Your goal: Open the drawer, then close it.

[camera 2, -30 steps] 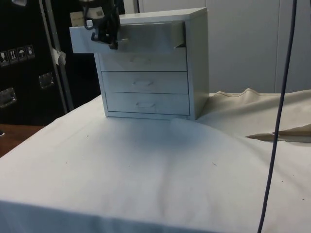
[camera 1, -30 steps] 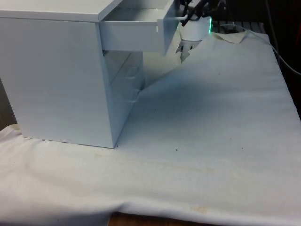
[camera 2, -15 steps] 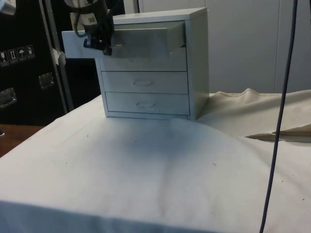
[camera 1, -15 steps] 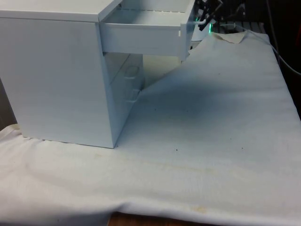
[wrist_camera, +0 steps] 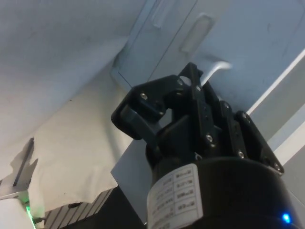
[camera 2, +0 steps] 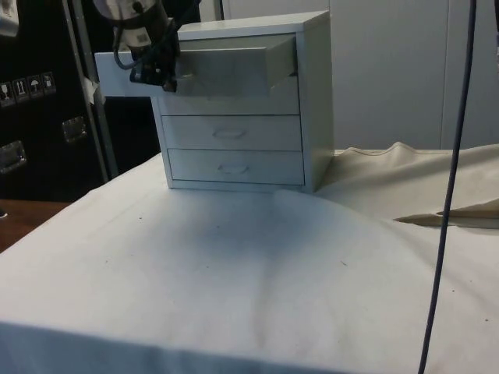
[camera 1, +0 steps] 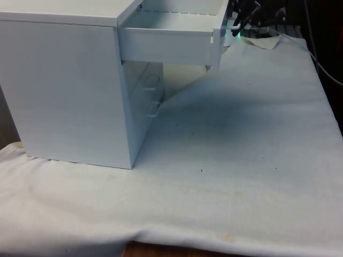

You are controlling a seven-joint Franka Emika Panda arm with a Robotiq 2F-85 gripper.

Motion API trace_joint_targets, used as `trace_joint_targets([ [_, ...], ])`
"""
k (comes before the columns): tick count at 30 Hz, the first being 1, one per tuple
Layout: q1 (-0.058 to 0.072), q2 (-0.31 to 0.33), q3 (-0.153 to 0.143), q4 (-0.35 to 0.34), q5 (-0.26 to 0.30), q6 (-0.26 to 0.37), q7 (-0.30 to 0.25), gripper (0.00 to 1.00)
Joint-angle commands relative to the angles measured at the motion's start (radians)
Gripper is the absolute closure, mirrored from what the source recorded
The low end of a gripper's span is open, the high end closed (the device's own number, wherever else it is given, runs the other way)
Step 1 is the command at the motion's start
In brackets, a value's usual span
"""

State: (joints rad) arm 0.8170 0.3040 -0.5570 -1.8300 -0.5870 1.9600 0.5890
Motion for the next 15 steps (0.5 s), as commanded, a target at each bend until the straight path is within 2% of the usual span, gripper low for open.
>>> trace_joint_targets([
  [1,0.004,0.002,0.004,0.006,0.006,-0.006,0.004,1.0],
  [6,-0.001,0.0,0.0,-0.001,-0.003,-0.001,0.0,1.0],
  [8,0.002,0.001,0.003,0.003,0.001,-0.004,0.002,0.98],
  [10,0.001,0.001,0.004,0.002,0.0,-0.002,0.003,0.89],
  [11,-0.001,0.0,0.006,0.001,-0.001,-0.002,0.003,0.79],
  [14,-0.001,0.0,0.006,0.0,-0.003,0.0,0.005,0.63],
  [15,-0.001,0.0,0.006,0.001,-0.001,-0.002,0.004,0.63],
])
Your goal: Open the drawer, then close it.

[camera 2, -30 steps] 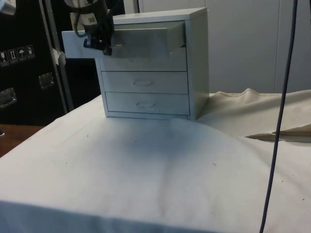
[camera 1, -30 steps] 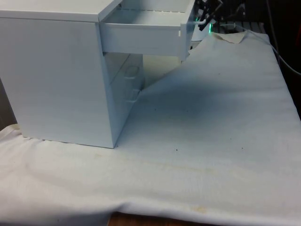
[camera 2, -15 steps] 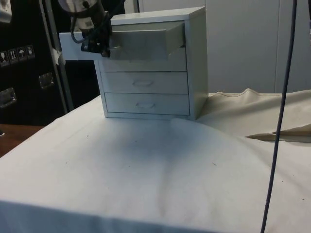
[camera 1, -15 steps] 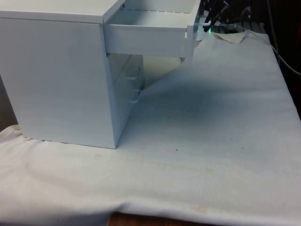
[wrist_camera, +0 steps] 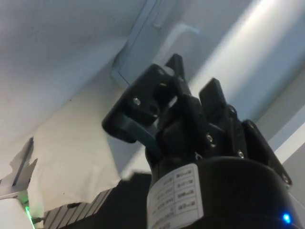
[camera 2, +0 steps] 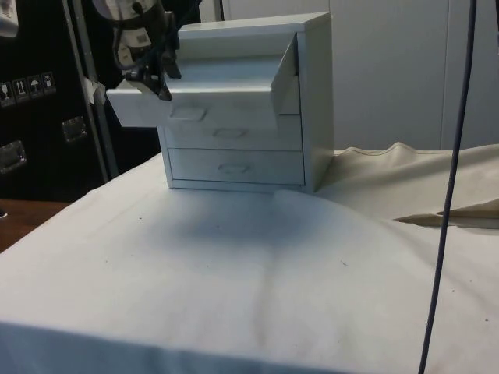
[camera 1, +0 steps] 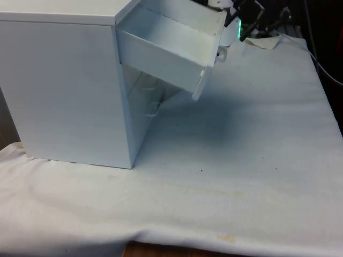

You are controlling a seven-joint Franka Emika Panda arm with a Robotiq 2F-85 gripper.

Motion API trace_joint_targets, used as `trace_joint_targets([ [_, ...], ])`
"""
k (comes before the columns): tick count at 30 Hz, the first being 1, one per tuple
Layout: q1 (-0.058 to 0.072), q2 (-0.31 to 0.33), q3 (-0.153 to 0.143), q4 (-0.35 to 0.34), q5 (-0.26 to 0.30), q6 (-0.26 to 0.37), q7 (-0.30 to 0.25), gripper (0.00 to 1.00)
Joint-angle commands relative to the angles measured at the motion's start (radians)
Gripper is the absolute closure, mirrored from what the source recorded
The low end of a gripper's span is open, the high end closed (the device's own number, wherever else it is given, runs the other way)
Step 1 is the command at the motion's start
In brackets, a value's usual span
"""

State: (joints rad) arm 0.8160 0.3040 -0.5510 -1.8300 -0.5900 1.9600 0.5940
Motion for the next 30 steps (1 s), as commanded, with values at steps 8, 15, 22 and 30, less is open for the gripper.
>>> trace_joint_targets([
  [8,0.0,0.0,0.0,0.0,0.0,0.0,0.0,0.14],
  [15,0.001,0.034,0.033,0.008,0.007,-0.004,0.041,0.0],
  [22,0.0,0.078,0.056,0.021,0.018,0.001,0.068,0.0],
  [30,-0.004,0.131,0.079,0.035,0.03,0.01,0.094,0.0],
])
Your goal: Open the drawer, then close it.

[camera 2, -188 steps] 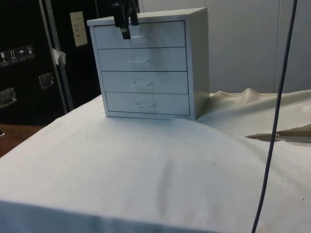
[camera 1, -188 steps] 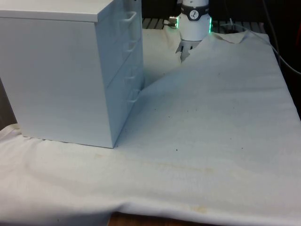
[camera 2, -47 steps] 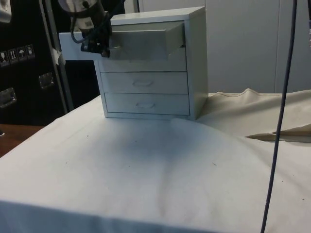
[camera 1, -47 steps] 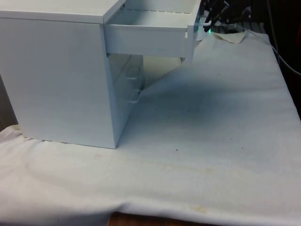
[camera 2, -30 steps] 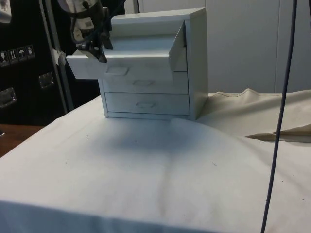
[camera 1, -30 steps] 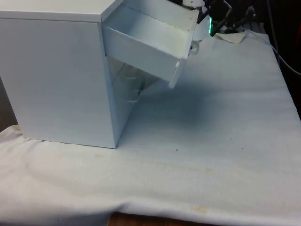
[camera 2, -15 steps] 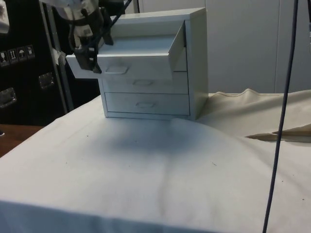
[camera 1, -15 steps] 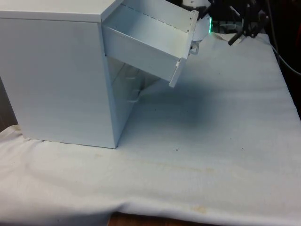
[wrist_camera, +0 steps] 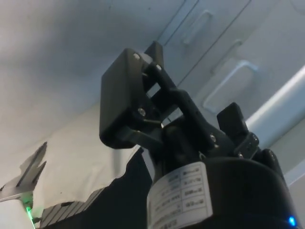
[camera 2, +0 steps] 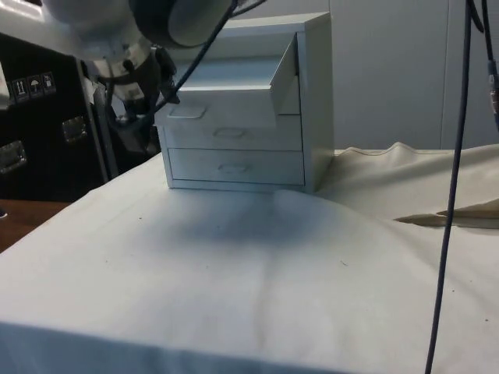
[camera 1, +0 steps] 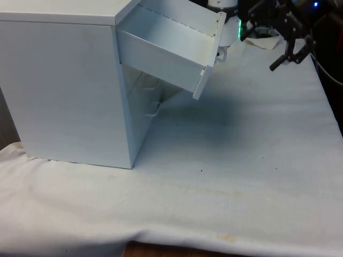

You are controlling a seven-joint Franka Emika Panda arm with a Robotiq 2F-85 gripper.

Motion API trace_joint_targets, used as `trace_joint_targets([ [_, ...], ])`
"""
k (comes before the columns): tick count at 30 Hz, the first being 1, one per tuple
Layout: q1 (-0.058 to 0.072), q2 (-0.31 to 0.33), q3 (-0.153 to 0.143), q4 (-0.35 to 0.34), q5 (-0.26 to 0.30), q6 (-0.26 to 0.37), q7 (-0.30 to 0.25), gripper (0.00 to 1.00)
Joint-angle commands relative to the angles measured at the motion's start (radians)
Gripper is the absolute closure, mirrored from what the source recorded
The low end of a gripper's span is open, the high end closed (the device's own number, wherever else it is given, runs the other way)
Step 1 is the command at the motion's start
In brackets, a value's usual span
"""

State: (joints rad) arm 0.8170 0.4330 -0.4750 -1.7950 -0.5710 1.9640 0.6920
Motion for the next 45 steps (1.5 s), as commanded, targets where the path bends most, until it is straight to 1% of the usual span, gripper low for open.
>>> trace_joint_targets([
  [1,-0.006,0.012,0.005,-0.001,0.014,0.01,0.0,0.0],
  [5,-0.01,0.022,0.002,-0.005,0.019,0.021,0.007,0.0],
  [6,-0.005,0.025,0.0,-0.001,0.011,0.009,0.01,0.01],
  [7,-0.01,0.023,0.002,-0.006,0.02,0.022,0.008,0.01],
  [14,-0.014,0.023,0.001,-0.013,0.022,0.031,0.014,0.41],
  [15,-0.014,0.023,0.001,-0.014,0.022,0.033,0.015,0.52],
  [16,-0.011,0.026,-0.001,-0.01,0.016,0.021,0.016,0.57],
  [17,-0.014,0.023,0.001,-0.015,0.022,0.034,0.015,0.57],
  [23,-0.015,0.023,0.001,-0.016,0.022,0.035,0.017,0.87],
  [24,-0.018,0.023,-0.002,-0.018,0.018,0.036,0.014,1.0],
  [25,-0.021,0.023,-0.006,-0.019,0.015,0.036,0.012,1.0],
  [26,-0.014,0.026,-0.006,-0.014,0.016,0.023,0.018,1.0],
  [27,-0.022,0.023,-0.01,-0.02,0.014,0.037,0.011,1.0],
  [31,-0.023,0.025,-0.027,-0.021,0.006,0.033,0.0,1.0],
  [33,-0.026,0.024,-0.04,-0.024,-0.005,0.032,-0.007,1.0],
  [34,-0.023,0.027,-0.036,-0.018,0.003,0.022,-0.002,1.0],
  [35,-0.027,0.023,-0.043,-0.025,-0.01,0.03,-0.008,1.0],
  [41,-0.024,0.02,-0.064,-0.025,-0.04,0.016,-0.02,1.0],
  [42,-0.026,0.026,-0.059,-0.021,-0.027,0.018,-0.014,1.0],
  [43,-0.025,0.019,-0.066,-0.025,-0.044,0.014,-0.022,1.0],
  [45,-0.026,0.017,-0.068,-0.024,-0.053,0.01,-0.024,1.0],
])
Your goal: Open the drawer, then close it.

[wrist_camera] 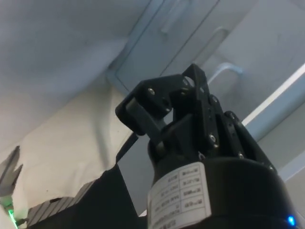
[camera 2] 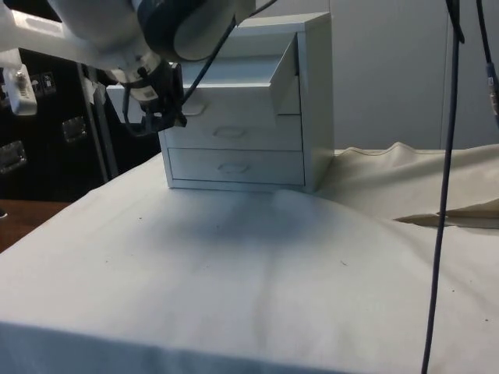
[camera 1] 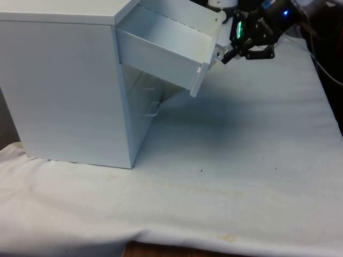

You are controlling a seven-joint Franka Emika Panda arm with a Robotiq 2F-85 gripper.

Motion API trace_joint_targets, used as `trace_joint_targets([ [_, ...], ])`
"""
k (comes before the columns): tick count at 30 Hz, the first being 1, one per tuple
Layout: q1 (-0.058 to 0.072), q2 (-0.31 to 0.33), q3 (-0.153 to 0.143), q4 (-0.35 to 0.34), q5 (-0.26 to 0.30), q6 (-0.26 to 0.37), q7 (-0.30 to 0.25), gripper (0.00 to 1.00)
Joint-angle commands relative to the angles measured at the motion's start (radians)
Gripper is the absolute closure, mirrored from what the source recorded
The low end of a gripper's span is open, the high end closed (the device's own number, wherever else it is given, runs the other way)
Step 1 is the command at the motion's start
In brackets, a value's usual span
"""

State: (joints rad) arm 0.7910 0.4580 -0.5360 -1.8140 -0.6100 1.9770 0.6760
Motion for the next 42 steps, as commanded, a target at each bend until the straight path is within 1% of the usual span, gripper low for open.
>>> trace_joint_targets([
  [1,0.0,-0.008,-0.008,-0.005,-0.018,-0.005,-0.009,1.0],
  [6,0.001,-0.014,-0.011,0.001,-0.041,-0.021,-0.018,1.0],
  [7,0.0,-0.007,-0.004,0.006,-0.027,-0.017,-0.011,1.0],
  [8,0.002,-0.015,-0.01,0.002,-0.044,-0.023,-0.019,1.0],
  [15,0.002,-0.028,-0.01,0.009,-0.078,-0.051,-0.031,1.0],
  [16,0.001,-0.024,-0.006,0.009,-0.07,-0.048,-0.023,1.0],
  [17,0.002,-0.03,-0.01,0.01,-0.082,-0.055,-0.033,1.0],
  [21,0.003,-0.037,-0.01,0.013,-0.101,-0.072,-0.042,1.0],
  [22,0.003,-0.038,-0.01,0.014,-0.104,-0.076,-0.044,1.0],
  [23,0.002,-0.033,-0.006,0.014,-0.092,-0.072,-0.034,1.0],
  [24,0.003,-0.041,-0.01,0.016,-0.113,-0.083,-0.047,1.0],
  [30,0.002,-0.048,-0.011,0.02,-0.136,-0.102,-0.058,1.0],
  [31,0.002,-0.043,-0.006,0.02,-0.124,-0.1,-0.048,1.0],
  [32,0.002,-0.049,-0.012,0.019,-0.141,-0.104,-0.059,1.0],
  [34,0.0,-0.053,-0.014,0.017,-0.156,-0.109,-0.062,1.0],
  [40,-0.002,-0.055,-0.028,0.011,-0.174,-0.105,-0.068,1.0],
  [41,-0.001,-0.049,-0.024,0.016,-0.162,-0.111,-0.061,1.0],
  [42,-0.003,-0.055,-0.03,0.01,-0.177,-0.105,-0.069,1.0],
])
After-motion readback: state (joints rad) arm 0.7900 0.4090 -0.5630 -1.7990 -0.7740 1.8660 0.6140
